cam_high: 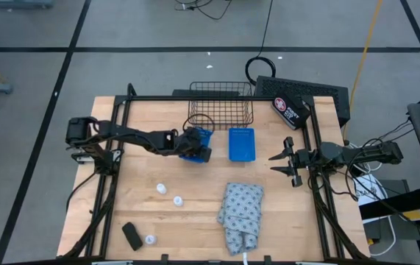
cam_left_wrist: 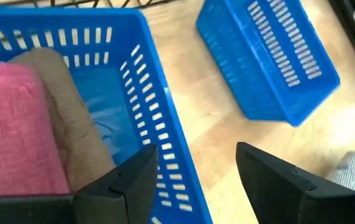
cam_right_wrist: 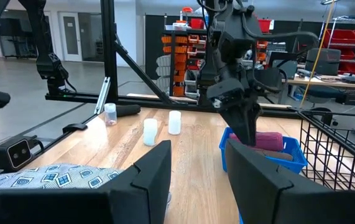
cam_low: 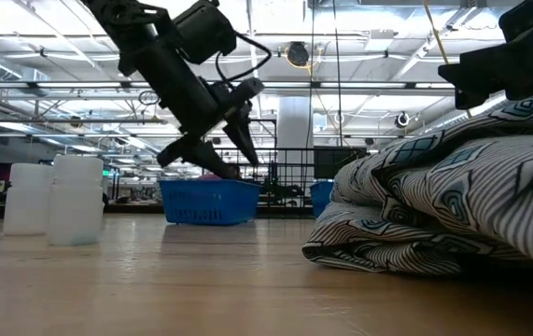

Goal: Pick & Place Medicine items
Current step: Put the pink bandage into the left blue bin

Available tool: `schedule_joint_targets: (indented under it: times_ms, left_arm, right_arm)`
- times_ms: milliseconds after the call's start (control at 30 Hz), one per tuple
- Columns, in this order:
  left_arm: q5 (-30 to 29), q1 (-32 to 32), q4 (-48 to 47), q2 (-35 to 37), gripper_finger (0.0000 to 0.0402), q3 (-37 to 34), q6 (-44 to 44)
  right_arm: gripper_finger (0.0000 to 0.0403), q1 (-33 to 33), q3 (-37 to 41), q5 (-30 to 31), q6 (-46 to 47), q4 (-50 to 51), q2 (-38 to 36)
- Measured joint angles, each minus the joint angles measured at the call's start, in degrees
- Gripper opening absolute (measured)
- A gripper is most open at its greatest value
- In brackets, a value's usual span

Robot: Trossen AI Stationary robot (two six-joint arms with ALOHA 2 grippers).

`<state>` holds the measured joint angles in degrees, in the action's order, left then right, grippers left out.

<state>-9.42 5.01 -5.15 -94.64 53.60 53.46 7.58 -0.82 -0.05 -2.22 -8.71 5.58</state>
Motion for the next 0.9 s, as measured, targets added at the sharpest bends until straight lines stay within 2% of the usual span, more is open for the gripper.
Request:
schedule_joint_targets:
  times_ms: [67,133,300,400,533,733,900]
  left_arm:
    - [-0.05,-0.40,-3.53,0.22,0.0223,2.38,-1.99]
    - [-0.56,-0.76,-11.36,0.78,0.0223,6.16,-3.89]
    - [-9.70,-2.88,-30.55,0.91,0.0223,17.09,-7.73]
    - [-13.17,-4.18,-31.19,0.91,0.0223,18.32,-8.77]
    - [-13.65,-4.87,-31.71,-0.58,0.0223,18.13,-8.71]
    - [-14.91,-4.87,-32.41,-7.11,0.0223,17.82,-8.12]
    - [-13.26,-4.29,-31.99,-12.31,0.0223,17.82,-6.69]
  right_arm:
    - [0.0139,0.00,0.00,0.00,0.00,0.00,0.00]
    - [0.0139,0.00,0.01,0.00,0.00,0.00,0.00]
    - [0.0139,0.00,0.00,0.00,0.00,0.08,0.00]
    - [0.0139,0.01,0.00,0.00,0.00,0.02,0.00]
    - [0.0139,0.00,0.00,0.00,0.00,0.02,0.00]
    - [0.0139,0.01,0.00,0.00,0.00,-0.01,0.02]
    - [0.0139,0.00,0.00,0.00,0.00,-0.02,0.09]
